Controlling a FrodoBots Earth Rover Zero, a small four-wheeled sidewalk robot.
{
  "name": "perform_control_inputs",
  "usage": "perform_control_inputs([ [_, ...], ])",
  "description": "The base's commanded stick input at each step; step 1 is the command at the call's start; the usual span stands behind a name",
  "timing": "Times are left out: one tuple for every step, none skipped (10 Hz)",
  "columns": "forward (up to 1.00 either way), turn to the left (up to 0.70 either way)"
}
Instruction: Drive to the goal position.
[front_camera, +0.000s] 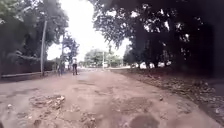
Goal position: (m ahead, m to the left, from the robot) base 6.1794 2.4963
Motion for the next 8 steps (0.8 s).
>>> perform_control_inputs([
  [0.70, 0.00],
  [0.70, 0.00],
  [0.70, 0.00],
  [0.70, 0.00],
  [0.70, 0.00],
  [0.70, 0.00],
  [0.70, 0.00],
  [0.70, 0.00],
])
